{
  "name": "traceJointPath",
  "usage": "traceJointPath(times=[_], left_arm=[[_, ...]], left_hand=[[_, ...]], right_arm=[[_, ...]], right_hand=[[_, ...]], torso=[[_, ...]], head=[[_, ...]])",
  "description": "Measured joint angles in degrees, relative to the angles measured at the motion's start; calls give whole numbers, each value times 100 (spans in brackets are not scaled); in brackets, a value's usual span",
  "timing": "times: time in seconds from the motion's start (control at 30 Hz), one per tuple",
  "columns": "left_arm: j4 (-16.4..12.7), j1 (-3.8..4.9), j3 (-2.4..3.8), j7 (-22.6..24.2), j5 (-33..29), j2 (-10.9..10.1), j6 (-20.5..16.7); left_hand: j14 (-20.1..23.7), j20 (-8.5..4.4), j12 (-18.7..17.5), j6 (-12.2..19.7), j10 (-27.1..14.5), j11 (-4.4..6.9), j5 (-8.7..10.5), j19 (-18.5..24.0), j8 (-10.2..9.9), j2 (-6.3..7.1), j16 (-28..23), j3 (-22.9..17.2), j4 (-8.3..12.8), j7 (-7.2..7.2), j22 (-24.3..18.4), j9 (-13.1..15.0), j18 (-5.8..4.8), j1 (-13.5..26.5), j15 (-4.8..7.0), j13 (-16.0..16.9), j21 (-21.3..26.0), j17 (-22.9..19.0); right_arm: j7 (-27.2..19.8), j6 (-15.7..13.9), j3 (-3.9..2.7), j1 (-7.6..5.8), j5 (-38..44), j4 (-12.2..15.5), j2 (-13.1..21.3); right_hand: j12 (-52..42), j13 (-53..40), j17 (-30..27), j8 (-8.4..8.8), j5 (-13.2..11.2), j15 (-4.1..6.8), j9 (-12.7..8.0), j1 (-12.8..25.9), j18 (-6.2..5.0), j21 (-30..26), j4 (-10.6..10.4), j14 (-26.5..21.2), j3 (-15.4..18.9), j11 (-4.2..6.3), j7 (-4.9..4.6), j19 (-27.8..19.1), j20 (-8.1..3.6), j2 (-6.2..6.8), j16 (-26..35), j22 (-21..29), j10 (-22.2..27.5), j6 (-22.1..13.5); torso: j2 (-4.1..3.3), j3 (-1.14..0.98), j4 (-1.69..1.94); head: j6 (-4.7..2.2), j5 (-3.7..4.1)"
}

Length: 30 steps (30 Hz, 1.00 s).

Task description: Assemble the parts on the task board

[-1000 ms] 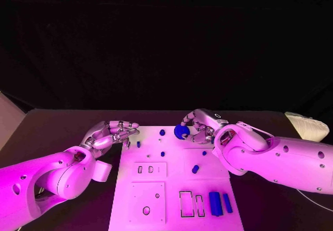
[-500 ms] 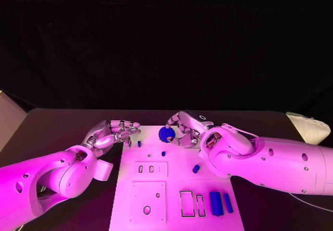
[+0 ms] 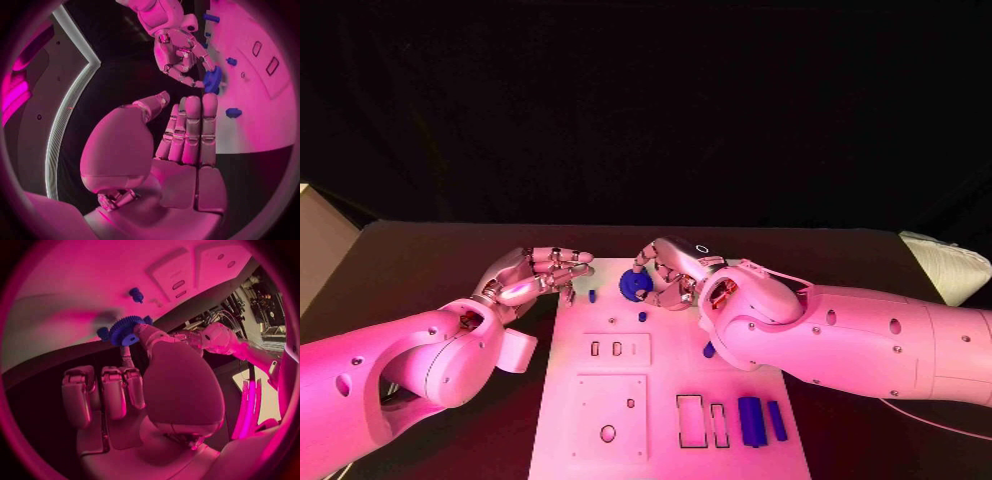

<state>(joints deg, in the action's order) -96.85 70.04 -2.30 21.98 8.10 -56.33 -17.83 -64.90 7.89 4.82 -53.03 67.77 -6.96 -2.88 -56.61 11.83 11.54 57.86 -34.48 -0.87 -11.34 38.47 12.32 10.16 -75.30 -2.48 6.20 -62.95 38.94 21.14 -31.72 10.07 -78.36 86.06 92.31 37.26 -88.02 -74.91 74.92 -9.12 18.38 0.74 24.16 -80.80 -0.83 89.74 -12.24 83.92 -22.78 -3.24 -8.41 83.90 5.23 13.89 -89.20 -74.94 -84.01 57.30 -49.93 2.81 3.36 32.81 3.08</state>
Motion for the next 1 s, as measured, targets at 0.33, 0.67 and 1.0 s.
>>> traceJointPath(times=[0.33,0.67,1.0], left_arm=[[-12,0,0,-2,0,-11,0],[-25,0,0,-6,-1,-50,0],[-40,1,0,-16,-1,-72,0]], left_hand=[[0,0,0,0,0,0,0,0,0,0,0,0,0,0,0,0,0,0,0,0,0,0],[0,22,0,0,0,0,0,21,0,0,23,0,0,0,-1,7,0,0,0,0,0,-9],[0,21,0,0,0,0,0,21,0,0,23,0,0,0,4,7,0,0,0,0,0,-9]], right_arm=[[76,114,7,49,104,-198,-145],[156,205,3,52,213,-291,-216],[189,282,1,52,233,-355,-268]], right_hand=[[0,0,0,-10,-12,0,-3,7,0,0,-16,0,-15,0,2,0,0,8,0,1,0,-1],[0,1,-1,-9,-46,0,-11,37,0,0,-16,0,-15,0,24,0,0,39,0,1,0,19],[45,1,-1,2,-89,-1,-21,142,1,0,-17,0,-14,0,57,0,1,141,0,2,0,36]], torso=[[4,-3,-4],[9,-4,-5],[13,-7,-8]], head=[[36,-23],[63,-33],[71,-63]])
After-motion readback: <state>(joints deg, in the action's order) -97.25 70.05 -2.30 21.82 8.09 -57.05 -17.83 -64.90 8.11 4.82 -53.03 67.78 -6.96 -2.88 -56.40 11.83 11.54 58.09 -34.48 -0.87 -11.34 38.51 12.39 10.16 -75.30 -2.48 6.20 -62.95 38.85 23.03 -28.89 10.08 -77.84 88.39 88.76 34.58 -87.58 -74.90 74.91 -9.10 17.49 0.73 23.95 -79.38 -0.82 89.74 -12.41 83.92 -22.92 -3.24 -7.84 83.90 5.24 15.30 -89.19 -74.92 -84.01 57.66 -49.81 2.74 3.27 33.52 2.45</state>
